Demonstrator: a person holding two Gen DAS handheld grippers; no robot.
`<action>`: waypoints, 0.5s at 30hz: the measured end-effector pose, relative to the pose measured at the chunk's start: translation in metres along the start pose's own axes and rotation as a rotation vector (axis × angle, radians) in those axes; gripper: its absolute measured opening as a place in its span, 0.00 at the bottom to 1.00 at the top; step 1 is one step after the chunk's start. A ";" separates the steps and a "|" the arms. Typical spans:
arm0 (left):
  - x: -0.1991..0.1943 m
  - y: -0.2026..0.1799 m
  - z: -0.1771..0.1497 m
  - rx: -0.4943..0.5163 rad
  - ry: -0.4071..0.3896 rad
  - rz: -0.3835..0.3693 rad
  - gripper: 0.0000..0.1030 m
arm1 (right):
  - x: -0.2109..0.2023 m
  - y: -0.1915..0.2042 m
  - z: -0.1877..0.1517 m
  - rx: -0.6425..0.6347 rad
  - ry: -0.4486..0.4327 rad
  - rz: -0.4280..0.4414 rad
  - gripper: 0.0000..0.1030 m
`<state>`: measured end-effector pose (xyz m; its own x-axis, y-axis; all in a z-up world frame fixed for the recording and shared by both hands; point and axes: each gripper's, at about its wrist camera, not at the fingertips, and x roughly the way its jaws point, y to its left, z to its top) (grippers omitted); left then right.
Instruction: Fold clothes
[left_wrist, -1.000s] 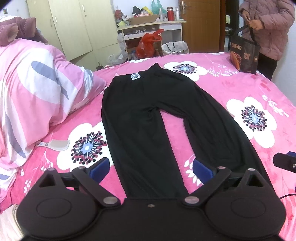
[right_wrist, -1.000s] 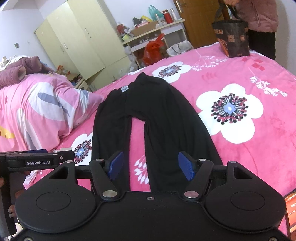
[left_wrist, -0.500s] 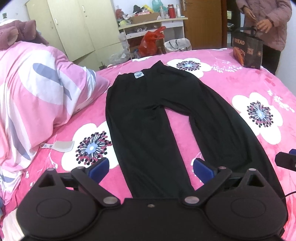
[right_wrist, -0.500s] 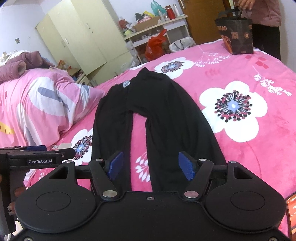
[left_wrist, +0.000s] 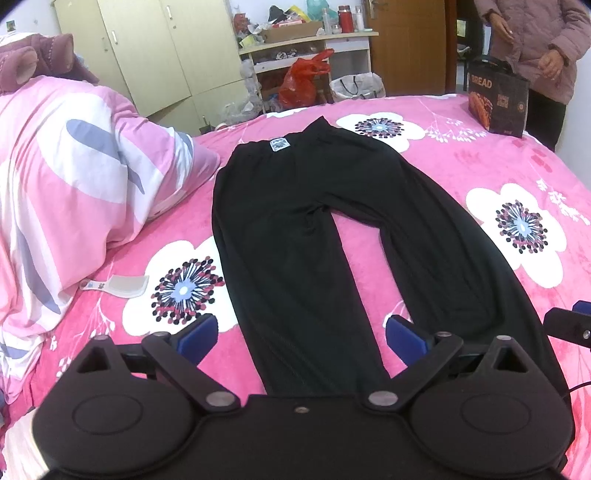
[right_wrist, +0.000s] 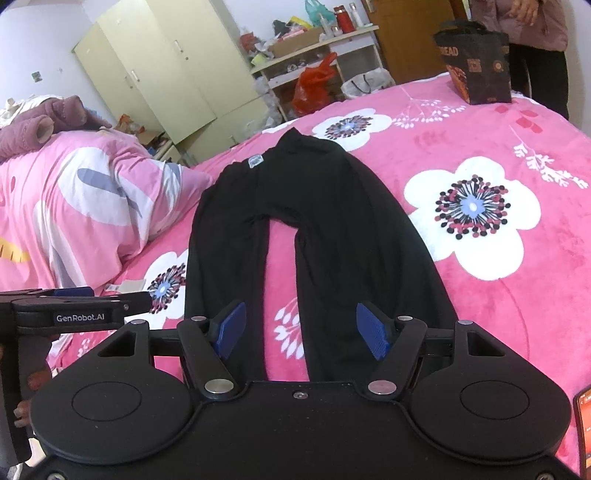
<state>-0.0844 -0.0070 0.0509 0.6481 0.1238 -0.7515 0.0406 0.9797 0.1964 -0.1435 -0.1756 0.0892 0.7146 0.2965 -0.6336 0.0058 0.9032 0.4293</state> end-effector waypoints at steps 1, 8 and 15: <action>0.000 0.000 0.000 0.000 0.001 0.000 0.95 | 0.004 0.000 0.000 0.001 0.005 -0.009 0.64; 0.003 0.001 0.001 0.001 0.009 -0.007 0.95 | 0.006 -0.003 -0.005 0.005 0.017 -0.015 0.64; 0.008 0.001 0.002 0.013 0.020 -0.015 0.95 | 0.010 -0.005 -0.004 0.026 0.016 -0.019 0.64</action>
<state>-0.0776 -0.0051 0.0464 0.6321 0.1120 -0.7668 0.0605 0.9794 0.1929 -0.1396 -0.1760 0.0779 0.7030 0.2843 -0.6518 0.0379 0.9003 0.4336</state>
